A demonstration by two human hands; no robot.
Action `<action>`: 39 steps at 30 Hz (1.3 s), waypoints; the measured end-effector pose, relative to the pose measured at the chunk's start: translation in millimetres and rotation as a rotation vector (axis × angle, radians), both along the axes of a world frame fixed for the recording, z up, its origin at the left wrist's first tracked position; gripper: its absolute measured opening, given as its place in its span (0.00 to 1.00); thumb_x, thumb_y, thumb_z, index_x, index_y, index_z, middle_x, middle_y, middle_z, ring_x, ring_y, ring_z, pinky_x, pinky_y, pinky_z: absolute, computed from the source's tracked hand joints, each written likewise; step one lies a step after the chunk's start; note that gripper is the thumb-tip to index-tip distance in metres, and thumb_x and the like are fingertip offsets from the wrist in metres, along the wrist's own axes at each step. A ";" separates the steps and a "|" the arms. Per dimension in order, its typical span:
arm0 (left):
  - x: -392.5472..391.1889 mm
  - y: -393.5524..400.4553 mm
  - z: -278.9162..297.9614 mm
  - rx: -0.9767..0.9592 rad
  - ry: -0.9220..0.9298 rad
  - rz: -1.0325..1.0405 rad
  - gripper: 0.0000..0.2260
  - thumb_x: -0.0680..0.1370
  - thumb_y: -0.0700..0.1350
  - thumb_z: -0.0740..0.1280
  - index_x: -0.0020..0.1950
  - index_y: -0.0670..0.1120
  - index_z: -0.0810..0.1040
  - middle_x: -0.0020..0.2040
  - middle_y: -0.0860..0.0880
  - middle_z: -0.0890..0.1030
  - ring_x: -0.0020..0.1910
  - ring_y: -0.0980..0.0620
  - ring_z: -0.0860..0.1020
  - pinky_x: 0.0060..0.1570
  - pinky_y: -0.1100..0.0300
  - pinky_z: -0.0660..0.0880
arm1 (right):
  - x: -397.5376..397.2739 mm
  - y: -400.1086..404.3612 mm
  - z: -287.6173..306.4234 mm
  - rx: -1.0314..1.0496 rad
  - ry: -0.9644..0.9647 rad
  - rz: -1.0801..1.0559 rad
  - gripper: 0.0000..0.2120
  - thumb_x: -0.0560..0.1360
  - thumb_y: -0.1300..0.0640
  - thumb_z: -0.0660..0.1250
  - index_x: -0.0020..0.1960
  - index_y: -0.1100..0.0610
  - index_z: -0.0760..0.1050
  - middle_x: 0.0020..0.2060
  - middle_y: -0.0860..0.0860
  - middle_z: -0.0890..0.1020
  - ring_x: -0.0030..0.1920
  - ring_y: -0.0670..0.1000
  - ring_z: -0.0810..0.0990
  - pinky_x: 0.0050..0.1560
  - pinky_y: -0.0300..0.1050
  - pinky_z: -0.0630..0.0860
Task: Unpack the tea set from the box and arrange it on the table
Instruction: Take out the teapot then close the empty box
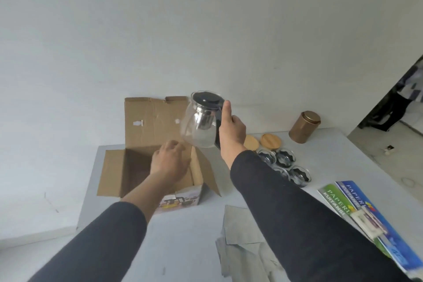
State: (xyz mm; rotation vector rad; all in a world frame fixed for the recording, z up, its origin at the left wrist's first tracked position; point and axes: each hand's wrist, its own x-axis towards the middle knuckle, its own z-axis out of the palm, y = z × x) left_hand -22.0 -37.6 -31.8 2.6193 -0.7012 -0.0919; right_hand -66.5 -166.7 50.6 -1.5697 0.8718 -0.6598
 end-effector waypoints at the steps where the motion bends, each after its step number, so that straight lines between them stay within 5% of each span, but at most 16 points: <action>1: -6.6 -14.1 -1.2 0.003 -0.016 -0.034 0.20 0.78 0.52 0.61 0.69 0.50 0.70 0.71 0.50 0.67 0.70 0.49 0.66 0.70 0.51 0.62 | -0.3 -10.0 -1.6 -0.004 -0.003 -0.012 0.27 0.76 0.36 0.56 0.31 0.57 0.66 0.29 0.50 0.72 0.33 0.51 0.70 0.41 0.47 0.70; 10: -54.3 -119.7 -55.7 0.128 0.118 -0.206 0.20 0.79 0.49 0.60 0.71 0.46 0.68 0.73 0.49 0.62 0.71 0.49 0.64 0.70 0.57 0.62 | -20.5 -114.9 -69.1 -0.137 0.107 0.084 0.25 0.78 0.39 0.56 0.31 0.56 0.63 0.28 0.50 0.71 0.36 0.54 0.71 0.44 0.49 0.71; 19: -80.4 -168.2 -121.0 0.430 0.445 -0.128 0.28 0.79 0.52 0.60 0.76 0.44 0.56 0.76 0.46 0.53 0.75 0.46 0.54 0.70 0.47 0.63 | -23.0 -169.3 -146.3 -0.026 0.167 0.162 0.26 0.76 0.37 0.57 0.31 0.56 0.63 0.32 0.56 0.74 0.36 0.56 0.73 0.45 0.54 0.74; 27: -64.3 -184.5 -116.1 0.559 0.551 -0.108 0.27 0.80 0.51 0.58 0.76 0.46 0.55 0.75 0.45 0.57 0.73 0.43 0.61 0.69 0.47 0.65 | -19.9 -186.9 -166.2 0.020 0.176 0.230 0.25 0.76 0.37 0.58 0.31 0.55 0.63 0.31 0.55 0.74 0.34 0.55 0.72 0.42 0.50 0.73; 39: -66.5 -192.4 -118.4 0.622 0.552 -0.071 0.30 0.80 0.52 0.59 0.78 0.48 0.50 0.77 0.47 0.51 0.75 0.43 0.57 0.70 0.47 0.64 | -30.4 -207.4 -180.9 0.037 0.197 0.359 0.20 0.78 0.40 0.57 0.35 0.52 0.68 0.28 0.49 0.74 0.31 0.48 0.72 0.37 0.42 0.69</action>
